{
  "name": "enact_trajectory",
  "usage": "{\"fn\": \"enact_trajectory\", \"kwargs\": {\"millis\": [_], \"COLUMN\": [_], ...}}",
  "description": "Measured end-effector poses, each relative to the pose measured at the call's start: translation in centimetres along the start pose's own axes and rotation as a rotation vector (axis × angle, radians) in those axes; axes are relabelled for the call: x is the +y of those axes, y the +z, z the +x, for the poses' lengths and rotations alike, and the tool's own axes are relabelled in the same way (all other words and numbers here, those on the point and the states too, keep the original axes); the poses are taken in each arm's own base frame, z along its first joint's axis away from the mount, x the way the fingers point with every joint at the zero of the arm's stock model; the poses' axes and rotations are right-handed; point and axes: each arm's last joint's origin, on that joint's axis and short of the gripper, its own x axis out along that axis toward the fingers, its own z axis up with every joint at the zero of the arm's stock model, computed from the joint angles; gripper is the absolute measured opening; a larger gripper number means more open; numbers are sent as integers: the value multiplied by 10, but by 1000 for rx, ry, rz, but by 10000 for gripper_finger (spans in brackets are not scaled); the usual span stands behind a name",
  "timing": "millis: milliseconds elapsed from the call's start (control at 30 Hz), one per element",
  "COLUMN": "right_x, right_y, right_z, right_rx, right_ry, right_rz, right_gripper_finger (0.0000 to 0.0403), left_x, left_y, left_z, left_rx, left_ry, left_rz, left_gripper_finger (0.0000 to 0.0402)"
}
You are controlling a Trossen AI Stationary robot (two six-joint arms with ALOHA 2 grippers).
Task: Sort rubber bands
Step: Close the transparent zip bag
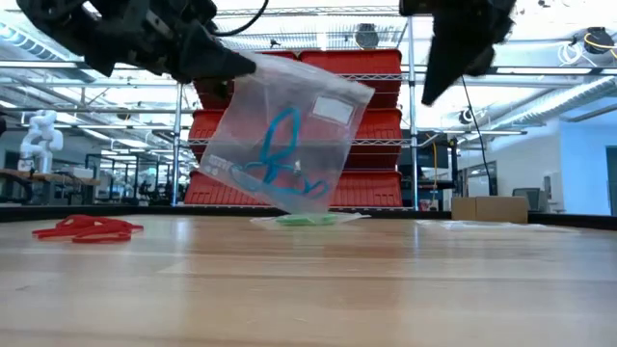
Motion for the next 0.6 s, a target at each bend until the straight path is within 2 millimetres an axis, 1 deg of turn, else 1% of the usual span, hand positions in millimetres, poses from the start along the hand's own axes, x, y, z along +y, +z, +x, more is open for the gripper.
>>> {"fn": "enact_trajectory", "kwargs": {"millis": [133,200,367,433,500,600], "right_x": [2,2,5,6,7,7], "right_y": [-12,-14,-9,-7,-5,-5], "right_z": [11,14,11,9,8,8], "right_rx": [-13,-17,-37,-42,-42,-41], "right_ry": [18,22,68,75,90,93], "right_rz": [-11,-12,-52,-63,-75,-82], "right_gripper_finger": [0,0,0,0,0,0], "left_x": [-17,-26,-45,-47,-48,-41], "left_y": [-2,2,23,26,24,14], "left_z": [11,15,20,20,21,27], "left_rx": [72,103,82,90,116,178], "left_ry": [-20,-64,-284,-308,-307,-210], "left_rz": [-29,-40,-83,-109,-122,-159], "left_gripper_finger": [0,0,0,0,0,0]}}
